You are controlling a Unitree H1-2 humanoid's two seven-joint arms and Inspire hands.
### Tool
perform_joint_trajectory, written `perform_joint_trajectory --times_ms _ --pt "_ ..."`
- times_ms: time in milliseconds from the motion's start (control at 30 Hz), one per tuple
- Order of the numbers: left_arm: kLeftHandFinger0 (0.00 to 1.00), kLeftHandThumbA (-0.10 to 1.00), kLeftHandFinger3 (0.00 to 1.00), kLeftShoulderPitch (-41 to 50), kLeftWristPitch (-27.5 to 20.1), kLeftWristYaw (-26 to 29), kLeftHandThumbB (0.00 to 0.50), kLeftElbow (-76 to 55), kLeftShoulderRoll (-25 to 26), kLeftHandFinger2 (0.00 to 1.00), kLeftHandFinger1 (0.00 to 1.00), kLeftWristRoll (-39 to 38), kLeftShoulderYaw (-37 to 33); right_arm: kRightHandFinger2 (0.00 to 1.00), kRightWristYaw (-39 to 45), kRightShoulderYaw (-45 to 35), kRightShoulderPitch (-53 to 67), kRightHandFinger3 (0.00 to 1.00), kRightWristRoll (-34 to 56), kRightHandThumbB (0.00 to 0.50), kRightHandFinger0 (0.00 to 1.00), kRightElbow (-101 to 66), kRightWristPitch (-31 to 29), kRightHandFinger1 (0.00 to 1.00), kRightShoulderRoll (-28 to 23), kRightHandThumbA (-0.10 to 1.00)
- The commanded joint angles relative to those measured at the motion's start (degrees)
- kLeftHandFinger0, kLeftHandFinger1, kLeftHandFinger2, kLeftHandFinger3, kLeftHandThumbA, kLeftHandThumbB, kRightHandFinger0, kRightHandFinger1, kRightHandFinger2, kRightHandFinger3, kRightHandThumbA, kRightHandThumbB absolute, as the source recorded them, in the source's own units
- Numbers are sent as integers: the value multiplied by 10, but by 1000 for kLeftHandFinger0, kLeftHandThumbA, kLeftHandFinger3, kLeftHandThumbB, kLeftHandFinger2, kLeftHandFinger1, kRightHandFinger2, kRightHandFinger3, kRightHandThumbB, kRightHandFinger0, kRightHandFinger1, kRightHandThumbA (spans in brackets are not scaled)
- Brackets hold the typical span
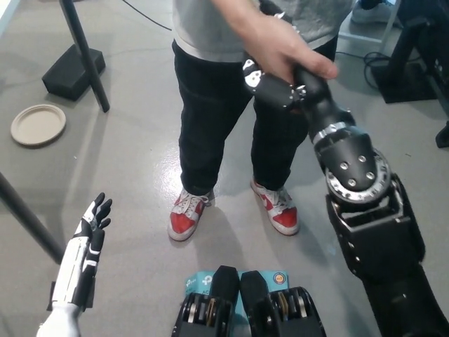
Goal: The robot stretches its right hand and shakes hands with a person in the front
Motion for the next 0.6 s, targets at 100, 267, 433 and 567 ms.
perform_joint_trajectory --times_ms 100,267,433,567 --pt "1000 1000 1000 -23 -5 1 124 -13 10 1000 1000 5 -3 1000 34 -20 -42 1000 0 266 970 -310 87 1000 5 128" --pt "1000 1000 1000 -24 -5 1 151 -9 12 1000 1000 10 -4 1000 36 -18 -37 1000 0 256 954 -288 87 1000 1 66" --pt "1000 1000 1000 -24 -5 1 152 -9 12 1000 1000 10 -4 1000 44 -23 -36 1000 -4 255 954 -291 87 1000 5 65" --pt "1000 1000 1000 -27 -1 -3 147 -11 10 1000 1000 -2 -5 1000 29 -10 -42 1000 -24 261 1000 -82 83 1000 -18 186"
